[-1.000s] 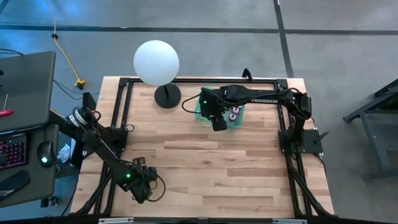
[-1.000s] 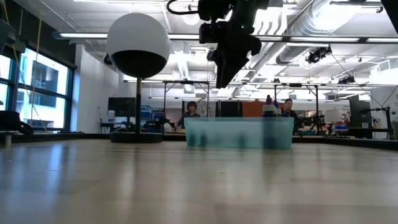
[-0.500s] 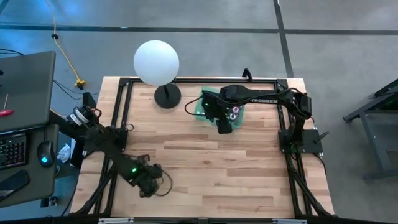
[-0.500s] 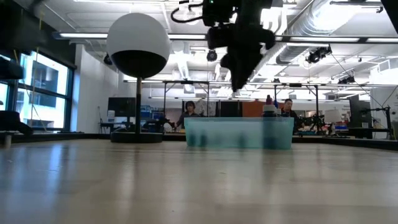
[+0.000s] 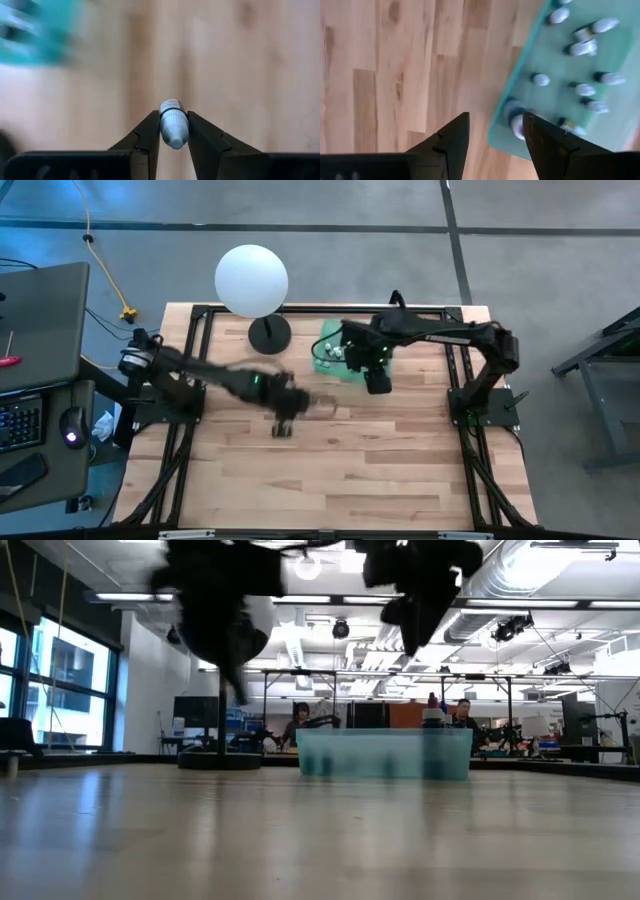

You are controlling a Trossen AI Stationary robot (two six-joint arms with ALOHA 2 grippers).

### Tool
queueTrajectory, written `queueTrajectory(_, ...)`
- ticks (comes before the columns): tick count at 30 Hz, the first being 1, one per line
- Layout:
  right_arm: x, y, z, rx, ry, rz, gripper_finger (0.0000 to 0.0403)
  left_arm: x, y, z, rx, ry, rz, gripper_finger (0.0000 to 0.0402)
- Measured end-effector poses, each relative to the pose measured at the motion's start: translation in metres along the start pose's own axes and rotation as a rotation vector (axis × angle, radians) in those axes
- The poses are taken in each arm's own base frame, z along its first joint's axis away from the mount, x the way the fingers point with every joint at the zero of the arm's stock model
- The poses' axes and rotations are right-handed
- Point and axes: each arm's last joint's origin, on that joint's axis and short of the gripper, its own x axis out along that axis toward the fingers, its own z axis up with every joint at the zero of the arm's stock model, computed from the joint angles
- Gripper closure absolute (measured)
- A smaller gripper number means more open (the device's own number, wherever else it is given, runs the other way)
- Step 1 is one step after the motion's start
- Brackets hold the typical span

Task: Pick & Place food coloring
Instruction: Put the small black food coloring bottle into the green bin

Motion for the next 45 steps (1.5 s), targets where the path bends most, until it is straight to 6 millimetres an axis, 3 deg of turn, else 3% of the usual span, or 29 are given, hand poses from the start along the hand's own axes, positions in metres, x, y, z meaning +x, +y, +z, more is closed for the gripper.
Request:
queueTrajectory(6, -0.03, 0.001, -0.024, -0.004, -0.165, 0.017, 0.0226, -0.004, 0.086, 0.025, -0.058, -0.16, 0.114, 0.0318)
queueTrajectory(10, -0.018, 0.004, -0.05, 0.015, -0.293, 0.051, 0.0226, -0.005, 0.128, 0.029, -0.084, -0.275, 0.083, 0.0318)
queueTrajectory(15, 0.01, 0.015, -0.077, 0.071, -0.449, 0.032, 0.0226, -0.002, 0.157, 0.033, -0.027, -0.372, 0.125, 0.0317)
queueTrajectory(20, 0.037, 0.026, -0.093, 0.061, -0.538, 0.029, 0.0226, 0.023, 0.166, 0.042, 0.004, -0.327, 0.045, 0.0317)
queueTrajectory(28, 0.068, 0.03, -0.105, 0.111, -0.538, 0.042, 0.0226, 0.061, 0.177, 0.08, 0.092, -0.17, 0.004, 0.0317)
queueTrajectory(32, 0.072, 0.03, -0.108, 0.121, -0.523, 0.019, 0.0226, 0.075, 0.181, 0.092, 0.091, -0.099, -0.02, 0.0317)
queueTrajectory(39, 0.072, 0.028, -0.108, 0.13, -0.517, -0.043, 0.0226, 0.104, 0.181, 0.088, 0.085, 0.025, -0.031, 0.0317)
queueTrajectory(45, 0.072, 0.028, -0.108, 0.131, -0.513, -0.055, 0.0226, 0.111, 0.178, 0.085, 0.096, 0.062, -0.041, 0.0314)
